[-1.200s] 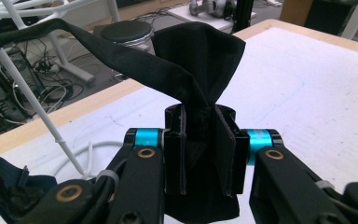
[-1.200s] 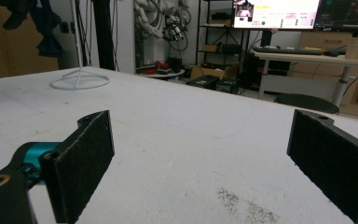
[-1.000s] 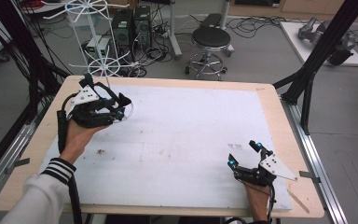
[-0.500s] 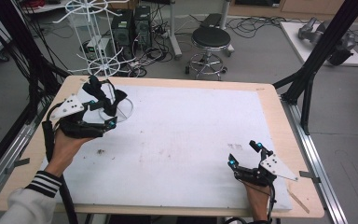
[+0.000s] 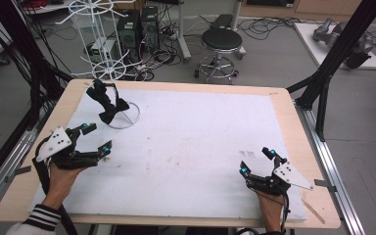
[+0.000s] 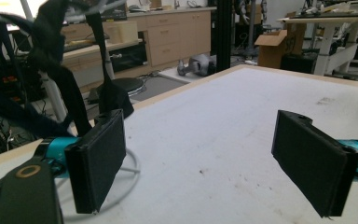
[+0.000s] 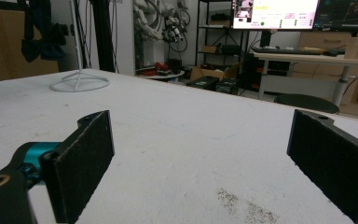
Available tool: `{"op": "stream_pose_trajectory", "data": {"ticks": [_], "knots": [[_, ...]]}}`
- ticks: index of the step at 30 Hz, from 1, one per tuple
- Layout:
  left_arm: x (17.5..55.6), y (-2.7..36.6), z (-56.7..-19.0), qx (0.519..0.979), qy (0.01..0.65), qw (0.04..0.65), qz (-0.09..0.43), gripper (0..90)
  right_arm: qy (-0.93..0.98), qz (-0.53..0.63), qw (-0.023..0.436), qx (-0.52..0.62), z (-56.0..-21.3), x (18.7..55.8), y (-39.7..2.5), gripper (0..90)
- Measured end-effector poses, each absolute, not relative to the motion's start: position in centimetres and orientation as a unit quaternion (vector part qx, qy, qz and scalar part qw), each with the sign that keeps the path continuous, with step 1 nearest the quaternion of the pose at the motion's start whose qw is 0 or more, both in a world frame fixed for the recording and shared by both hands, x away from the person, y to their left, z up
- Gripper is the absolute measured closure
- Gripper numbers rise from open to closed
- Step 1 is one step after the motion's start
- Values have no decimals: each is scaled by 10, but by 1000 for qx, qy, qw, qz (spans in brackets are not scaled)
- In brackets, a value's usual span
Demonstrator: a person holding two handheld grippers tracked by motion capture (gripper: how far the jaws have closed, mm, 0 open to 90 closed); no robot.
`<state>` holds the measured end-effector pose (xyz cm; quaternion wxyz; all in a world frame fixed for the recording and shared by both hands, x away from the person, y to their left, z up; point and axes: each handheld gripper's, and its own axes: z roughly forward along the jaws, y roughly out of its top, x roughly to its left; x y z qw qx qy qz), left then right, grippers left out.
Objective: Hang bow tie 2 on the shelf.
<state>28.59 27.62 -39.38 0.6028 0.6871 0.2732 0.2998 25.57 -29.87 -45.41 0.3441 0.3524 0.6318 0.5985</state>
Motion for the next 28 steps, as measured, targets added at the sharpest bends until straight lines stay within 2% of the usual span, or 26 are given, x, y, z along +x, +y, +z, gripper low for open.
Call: {"op": "stream_pose_trajectory", "data": {"ticks": [8, 15, 28], "knots": [[271, 283, -434, 662, 293, 613, 317, 177, 633, 595, 344, 356, -454, 255, -298, 65], [260, 295, -454, 641, 308, 618, 335, 172, 635, 593, 344, 357, -454, 256, -297, 65], [259, 298, -455, 633, 310, 626, 335, 172, 633, 592, 349, 356, -454, 255, -297, 65]]}}
